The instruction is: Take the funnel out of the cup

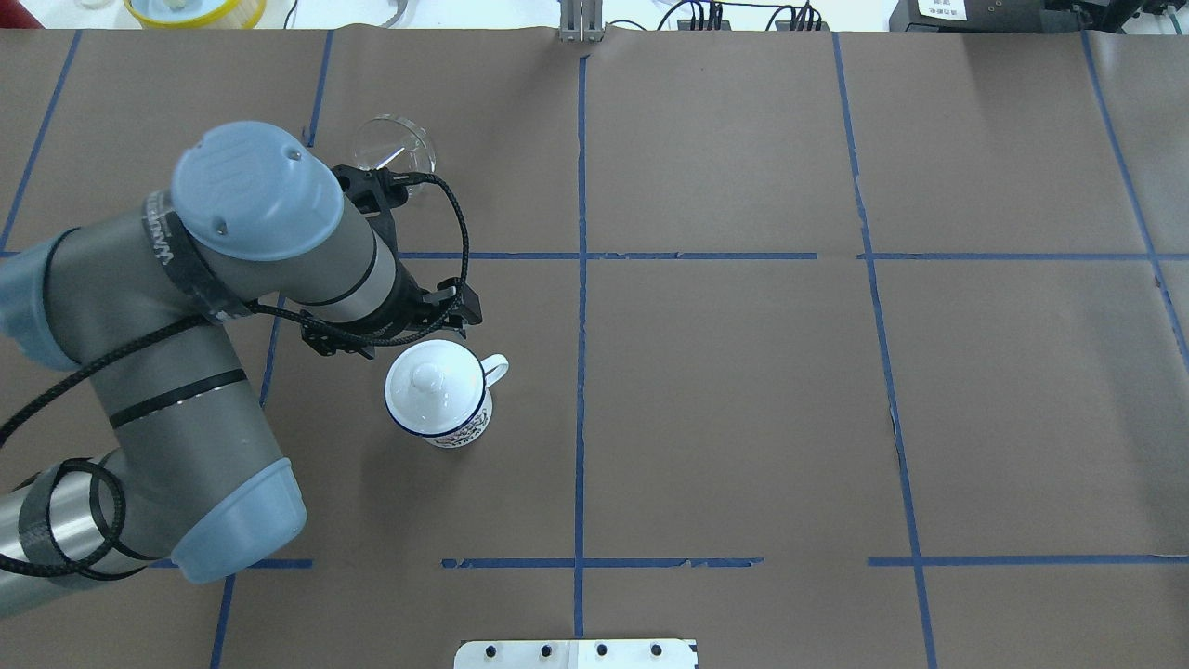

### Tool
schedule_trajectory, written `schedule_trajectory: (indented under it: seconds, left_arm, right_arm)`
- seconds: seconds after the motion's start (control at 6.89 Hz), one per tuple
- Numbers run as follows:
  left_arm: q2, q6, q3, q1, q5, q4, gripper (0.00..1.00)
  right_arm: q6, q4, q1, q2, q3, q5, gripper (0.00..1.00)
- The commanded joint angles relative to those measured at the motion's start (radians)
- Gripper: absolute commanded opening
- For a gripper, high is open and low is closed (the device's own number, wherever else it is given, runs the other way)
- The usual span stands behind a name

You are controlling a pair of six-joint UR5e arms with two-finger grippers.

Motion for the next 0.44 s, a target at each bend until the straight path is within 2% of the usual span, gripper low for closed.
schedule_trajectory:
  seconds: [0.0, 0.15, 0.29]
  left_arm:
    - [0.012, -0.143, -0.009, -0.09, 0.046, -0.068, 1.0]
    - [0.069, -0.295, 0.005, -0.095, 0.127, -0.256, 1.0]
    - [0.138, -0.28, 0.037, -0.104, 0.163, -0.454, 1.0]
  right_arm:
    - [0.0, 0.0, 0.0, 0.0, 0.0, 0.0, 1.0]
    - [0.0, 0.0, 0.0, 0.0, 0.0, 0.0, 1.0]
    - [0.0, 0.0, 0.0, 0.0, 0.0, 0.0, 1.0]
